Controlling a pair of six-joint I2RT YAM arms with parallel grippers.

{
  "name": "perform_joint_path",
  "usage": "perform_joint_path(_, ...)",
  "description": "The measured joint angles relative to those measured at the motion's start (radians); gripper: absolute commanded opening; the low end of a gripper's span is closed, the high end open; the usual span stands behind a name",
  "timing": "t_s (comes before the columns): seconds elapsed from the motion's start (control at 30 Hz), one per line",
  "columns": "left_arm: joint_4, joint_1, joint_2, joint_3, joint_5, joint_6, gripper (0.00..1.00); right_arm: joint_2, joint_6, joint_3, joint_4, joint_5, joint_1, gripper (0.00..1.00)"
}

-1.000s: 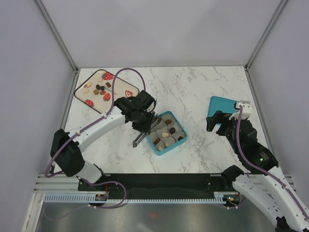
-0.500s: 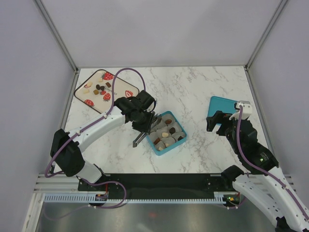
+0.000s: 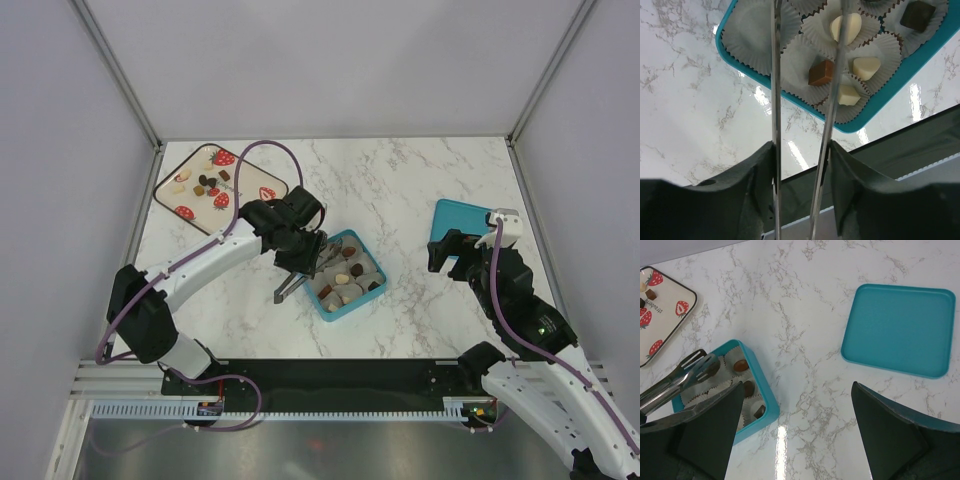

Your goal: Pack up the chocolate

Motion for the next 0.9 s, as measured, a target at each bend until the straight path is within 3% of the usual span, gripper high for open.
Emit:
perform_joint_path(0.57, -0.019, -0.005, 0.004, 0.023, -0.003, -0.003, 0.5, -0.002, 0.0, 0.0, 0.0, 0.0, 0.0, 0.97)
perform_joint_path(0.9, -0.103, -0.005, -0.014, 0.114, -0.051, 0.016, 0.44, -0.002, 0.0, 0.0, -0.002, 0.0, 0.0, 0.97)
